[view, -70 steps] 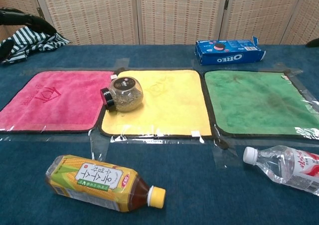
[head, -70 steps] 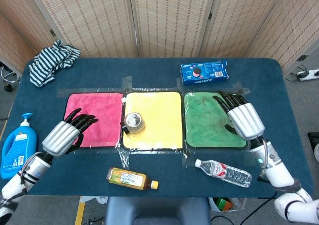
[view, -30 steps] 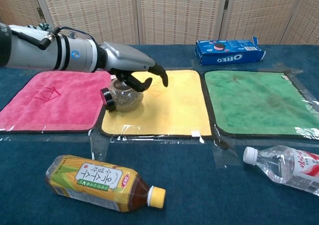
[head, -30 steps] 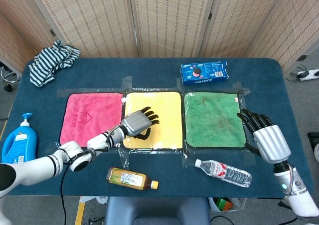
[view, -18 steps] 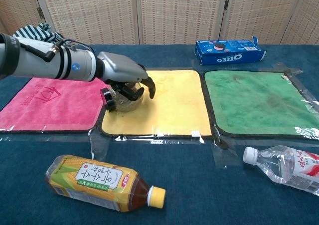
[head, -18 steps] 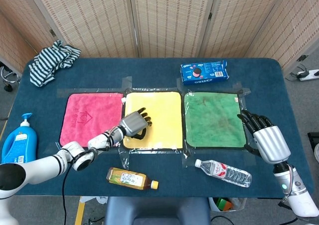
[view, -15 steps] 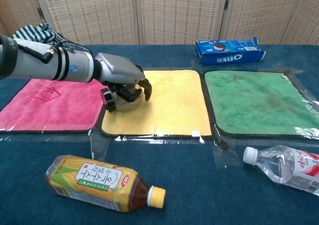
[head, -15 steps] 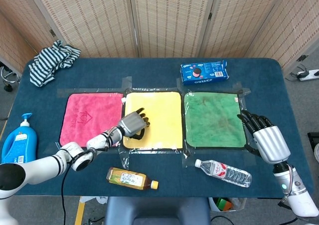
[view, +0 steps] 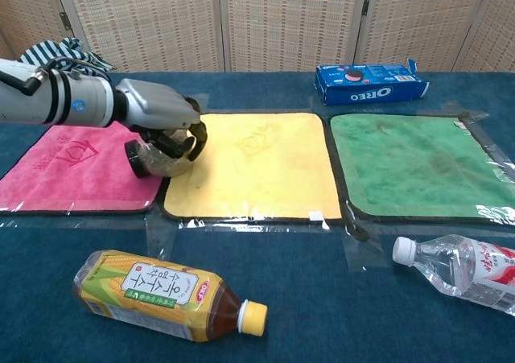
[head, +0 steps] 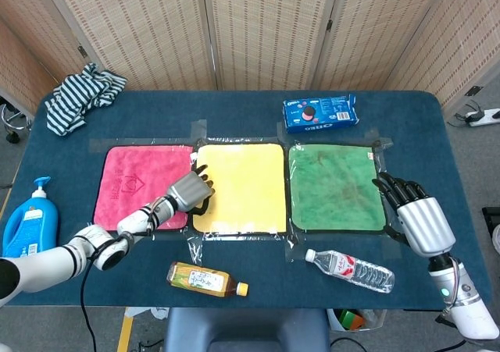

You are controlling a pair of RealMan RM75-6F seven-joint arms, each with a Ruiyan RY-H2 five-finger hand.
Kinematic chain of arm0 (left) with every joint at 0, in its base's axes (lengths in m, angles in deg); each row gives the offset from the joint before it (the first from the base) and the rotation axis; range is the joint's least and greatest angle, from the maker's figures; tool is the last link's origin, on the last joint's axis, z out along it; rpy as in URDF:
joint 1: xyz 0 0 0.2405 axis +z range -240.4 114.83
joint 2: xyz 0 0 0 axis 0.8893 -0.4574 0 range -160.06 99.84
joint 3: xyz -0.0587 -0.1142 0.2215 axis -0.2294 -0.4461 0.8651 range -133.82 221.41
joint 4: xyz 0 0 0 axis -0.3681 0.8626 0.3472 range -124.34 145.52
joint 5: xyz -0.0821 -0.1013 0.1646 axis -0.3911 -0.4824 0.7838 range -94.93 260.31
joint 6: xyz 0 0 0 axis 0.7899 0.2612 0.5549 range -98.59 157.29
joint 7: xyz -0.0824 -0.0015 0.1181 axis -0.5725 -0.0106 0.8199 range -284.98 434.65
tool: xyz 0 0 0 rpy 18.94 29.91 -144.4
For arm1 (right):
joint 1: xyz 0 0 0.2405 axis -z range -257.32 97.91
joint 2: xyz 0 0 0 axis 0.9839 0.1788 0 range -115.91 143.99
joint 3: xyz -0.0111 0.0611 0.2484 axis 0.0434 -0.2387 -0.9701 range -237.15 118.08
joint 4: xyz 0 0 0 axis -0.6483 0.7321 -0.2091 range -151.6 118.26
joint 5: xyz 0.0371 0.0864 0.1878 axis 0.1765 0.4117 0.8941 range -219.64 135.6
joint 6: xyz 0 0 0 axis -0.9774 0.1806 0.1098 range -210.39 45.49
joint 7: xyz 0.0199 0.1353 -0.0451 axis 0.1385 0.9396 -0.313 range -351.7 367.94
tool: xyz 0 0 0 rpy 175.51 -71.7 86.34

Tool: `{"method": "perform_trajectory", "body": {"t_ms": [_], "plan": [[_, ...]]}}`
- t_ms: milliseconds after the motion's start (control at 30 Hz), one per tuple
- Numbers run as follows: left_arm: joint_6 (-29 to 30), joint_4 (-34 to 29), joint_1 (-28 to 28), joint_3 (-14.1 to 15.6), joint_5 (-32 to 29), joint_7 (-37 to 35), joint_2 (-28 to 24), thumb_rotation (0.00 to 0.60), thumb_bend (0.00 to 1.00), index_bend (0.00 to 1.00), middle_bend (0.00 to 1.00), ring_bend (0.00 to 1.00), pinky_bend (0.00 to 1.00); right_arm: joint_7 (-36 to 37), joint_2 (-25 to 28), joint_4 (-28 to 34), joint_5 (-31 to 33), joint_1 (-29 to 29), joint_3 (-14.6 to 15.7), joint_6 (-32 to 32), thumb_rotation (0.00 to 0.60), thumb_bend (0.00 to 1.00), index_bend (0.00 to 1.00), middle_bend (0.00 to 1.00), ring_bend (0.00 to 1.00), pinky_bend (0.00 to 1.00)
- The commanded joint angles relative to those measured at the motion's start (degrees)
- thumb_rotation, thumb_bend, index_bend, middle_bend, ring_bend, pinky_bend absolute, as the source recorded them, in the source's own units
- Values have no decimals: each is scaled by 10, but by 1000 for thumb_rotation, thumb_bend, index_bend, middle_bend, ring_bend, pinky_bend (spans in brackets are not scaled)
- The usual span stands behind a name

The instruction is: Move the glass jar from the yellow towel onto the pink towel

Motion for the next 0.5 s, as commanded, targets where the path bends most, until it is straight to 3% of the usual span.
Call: {"method": "perform_trajectory", "body": {"t_ms": [33,500], "plan": [[4,-7,8,8,-5,3,-13,119,827,446,309,243,35,1,0,1,-1,2,-1,-1,600,68,131,154,192,254],[26,-3,44,32,-14,4,-49,116,827,463,315,249,34,-2,0,6,-5,8,-6,-4,600,69,131,154,191,254]]}}
